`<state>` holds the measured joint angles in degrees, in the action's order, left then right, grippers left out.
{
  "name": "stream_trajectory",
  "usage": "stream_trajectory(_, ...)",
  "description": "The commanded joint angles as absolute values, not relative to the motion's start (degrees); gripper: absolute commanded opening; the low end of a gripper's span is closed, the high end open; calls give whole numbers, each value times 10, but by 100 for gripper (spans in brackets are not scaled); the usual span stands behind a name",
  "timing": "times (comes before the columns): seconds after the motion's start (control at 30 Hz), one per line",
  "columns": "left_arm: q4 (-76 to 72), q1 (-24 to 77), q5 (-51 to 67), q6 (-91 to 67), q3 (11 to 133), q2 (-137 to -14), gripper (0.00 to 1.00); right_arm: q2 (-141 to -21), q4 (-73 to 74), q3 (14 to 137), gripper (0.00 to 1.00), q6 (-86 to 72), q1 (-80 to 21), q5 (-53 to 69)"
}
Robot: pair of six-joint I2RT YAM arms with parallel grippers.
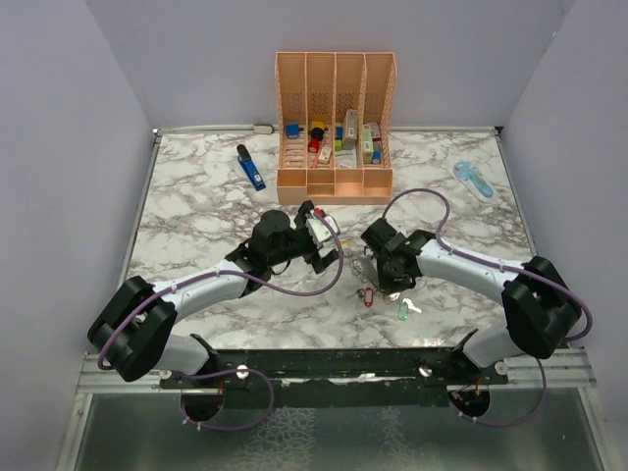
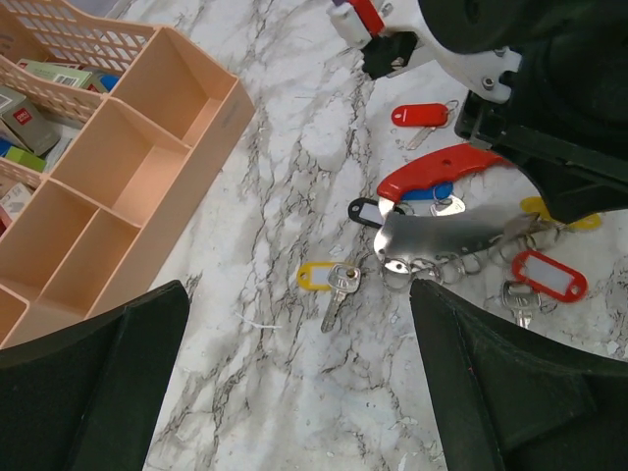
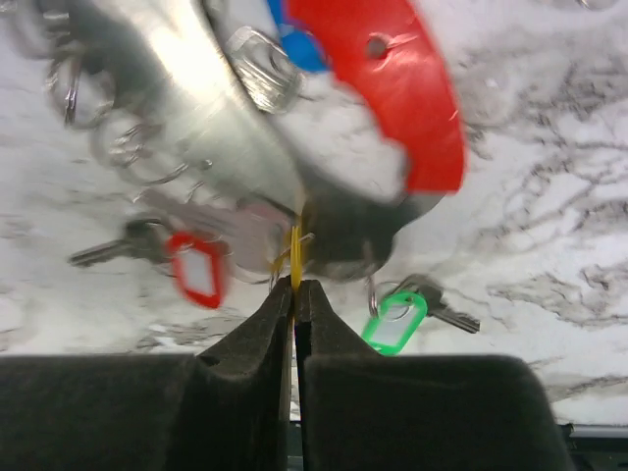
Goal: Put the keys on the keyring
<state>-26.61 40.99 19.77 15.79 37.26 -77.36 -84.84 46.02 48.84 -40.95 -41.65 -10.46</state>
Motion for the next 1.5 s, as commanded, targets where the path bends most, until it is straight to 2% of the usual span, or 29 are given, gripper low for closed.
stream_trajectory(0.0,-284,410,178,156,373,-760,99,-842,445,534,1,-397,-414,-103)
stream_trajectory(0.4,-285,408,176,146,383,-769,99,-758,411,607,1,-367,-415,-22)
stream_trajectory(0.7,-296,394,170,134,392,-772,99,-776,359,599,3,-332,-415,80)
stream_trajectory(0.87,-286,381,172,120,396,-766,99,-809,343,616,25,-320,-416,112)
stream_trajectory(1.0,-292,369,150,100,392,-768,99,-774,300,609,63,-304,-416,84)
stream_trajectory(1.07,-301,365,103,86,391,-769,99,-761,282,620,90,-263,-416,65)
stream_trajectory(1.17,-316,352,14,68,407,-781,99,-740,259,637,100,-274,-415,-76)
stream_trajectory(1.27,-308,330,-26,65,432,-799,99,-714,233,637,99,-274,-416,-170)
stream_trajectory(1.47,-203,292,-32,63,508,-835,99,-694,207,640,99,-255,-416,-195)
